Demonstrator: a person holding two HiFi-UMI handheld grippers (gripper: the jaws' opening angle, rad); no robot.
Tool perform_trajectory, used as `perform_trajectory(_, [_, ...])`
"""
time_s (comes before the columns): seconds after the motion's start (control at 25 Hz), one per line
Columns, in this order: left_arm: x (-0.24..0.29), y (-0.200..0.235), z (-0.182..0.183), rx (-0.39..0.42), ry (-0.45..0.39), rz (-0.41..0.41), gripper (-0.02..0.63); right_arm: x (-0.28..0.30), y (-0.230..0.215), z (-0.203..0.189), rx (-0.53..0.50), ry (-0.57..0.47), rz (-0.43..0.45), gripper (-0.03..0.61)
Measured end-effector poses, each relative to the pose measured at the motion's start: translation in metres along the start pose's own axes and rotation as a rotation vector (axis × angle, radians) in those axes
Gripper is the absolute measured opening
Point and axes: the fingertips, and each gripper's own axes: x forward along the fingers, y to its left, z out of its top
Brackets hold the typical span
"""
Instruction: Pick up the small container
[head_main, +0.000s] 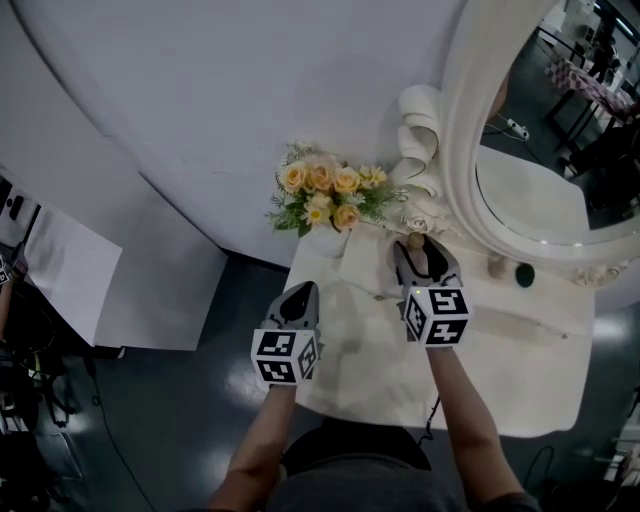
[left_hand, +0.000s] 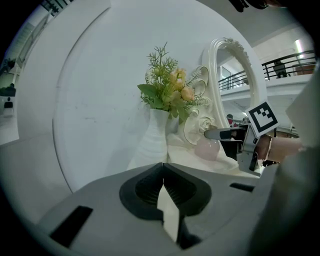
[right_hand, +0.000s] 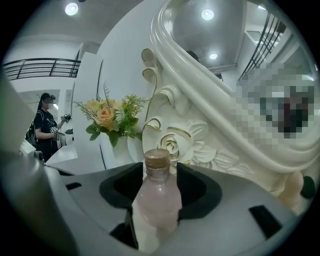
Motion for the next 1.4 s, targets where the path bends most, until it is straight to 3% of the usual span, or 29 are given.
perform_trajectory(0.4, [0.003, 0.001, -0.008, -0.005, 0.024, 0.014, 0.006, 0.005, 0.002, 0.002, -0.049, 0.006, -0.069, 0.198])
perform_trajectory(0.72, [-0.001, 0.002, -0.01, -0.011, 0.034, 0.019, 0.006, 0.001, 0.003, 0.006, -0.029, -0.016, -0.041, 0.155])
perform_trajectory(0.92, [-0.003, 0.002, -0.01, -0.016, 0.032, 0.022, 0.006, -0.007, 0.009, 0.006, -0.066, -0.025, -0.019, 0.152])
perform_trajectory(1.4, [-0.007, -0.007, -0.005, 0.001, 0.011, -0.002, 0.006, -0.039, 0.016, 0.019, -0.031, -0.104, 0.011, 0.152])
